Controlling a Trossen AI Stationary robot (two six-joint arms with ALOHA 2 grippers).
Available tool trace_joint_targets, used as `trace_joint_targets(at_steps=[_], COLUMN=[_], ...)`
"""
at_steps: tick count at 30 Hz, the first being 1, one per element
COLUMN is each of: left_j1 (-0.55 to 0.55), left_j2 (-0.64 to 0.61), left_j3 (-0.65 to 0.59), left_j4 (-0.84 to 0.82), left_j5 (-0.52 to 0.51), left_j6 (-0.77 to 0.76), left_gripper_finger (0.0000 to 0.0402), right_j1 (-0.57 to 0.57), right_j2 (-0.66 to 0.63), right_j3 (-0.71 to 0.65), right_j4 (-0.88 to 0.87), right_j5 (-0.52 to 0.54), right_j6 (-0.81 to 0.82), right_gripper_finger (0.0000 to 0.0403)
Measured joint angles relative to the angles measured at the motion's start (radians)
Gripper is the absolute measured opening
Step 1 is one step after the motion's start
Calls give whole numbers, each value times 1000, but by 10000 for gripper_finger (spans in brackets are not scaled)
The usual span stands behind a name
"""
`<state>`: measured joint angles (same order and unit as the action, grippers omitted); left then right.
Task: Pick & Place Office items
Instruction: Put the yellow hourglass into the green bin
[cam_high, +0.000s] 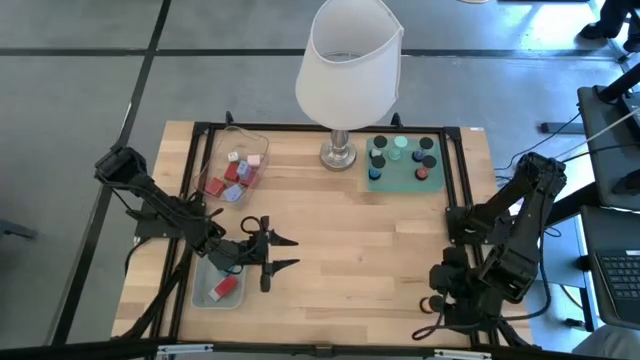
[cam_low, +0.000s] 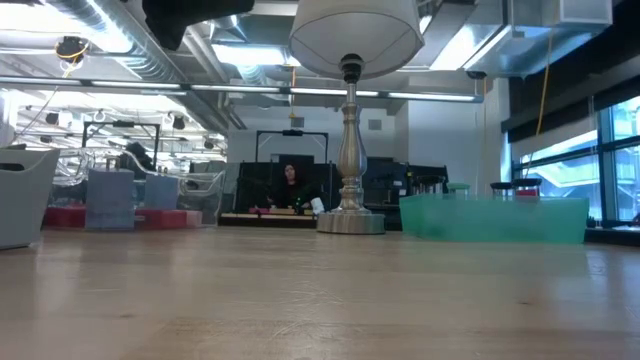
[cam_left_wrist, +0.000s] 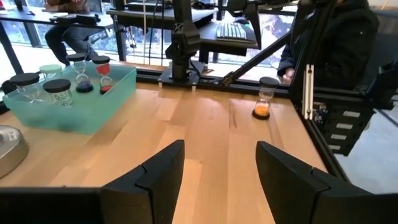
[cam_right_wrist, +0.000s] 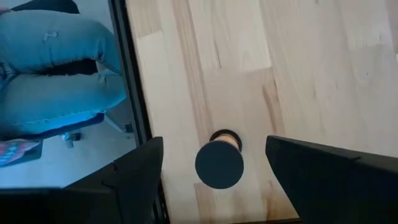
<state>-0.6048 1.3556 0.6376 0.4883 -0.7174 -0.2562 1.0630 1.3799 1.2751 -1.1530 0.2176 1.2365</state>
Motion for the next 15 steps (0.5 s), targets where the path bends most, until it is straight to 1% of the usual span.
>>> trace_joint_targets(at_steps=[5,11,15], left_j1=[0,0,0], left_j2=[0,0,0], left_j3=[0,0,0], left_j4=[-26,-23,-23], left_j5=[0,-7,-7], left_j6=[6,16,16], left_gripper_finger=[196,196,196], right_j1=[10,11,12], right_j2=[30,87,109], right_j3=[0,0,0], right_j4=[0,0,0], right_j5=[3,3,3], right_j6=[14,-73,-102], right_gripper_finger=[288,288,288])
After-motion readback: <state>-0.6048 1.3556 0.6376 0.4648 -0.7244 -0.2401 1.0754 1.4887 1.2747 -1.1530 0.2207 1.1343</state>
